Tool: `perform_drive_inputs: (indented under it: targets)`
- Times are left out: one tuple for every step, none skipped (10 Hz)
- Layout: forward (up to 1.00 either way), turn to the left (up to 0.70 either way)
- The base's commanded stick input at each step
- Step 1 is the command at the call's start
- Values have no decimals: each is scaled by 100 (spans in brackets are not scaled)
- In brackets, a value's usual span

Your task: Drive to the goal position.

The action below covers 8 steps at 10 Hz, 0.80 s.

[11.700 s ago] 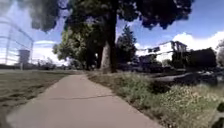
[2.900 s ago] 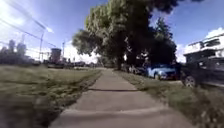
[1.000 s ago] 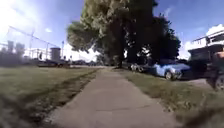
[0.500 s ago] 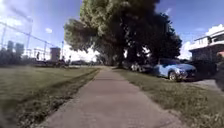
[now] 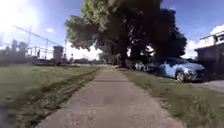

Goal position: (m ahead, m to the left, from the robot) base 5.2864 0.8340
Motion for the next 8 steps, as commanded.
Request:
perform_drive_inputs:
  targets:
    - [100,0]
    - [100,0]
    - [100,0]
    - [100,0]
    - [100,0]
    - [100,0]
    - [100,0]
    - [100,0]
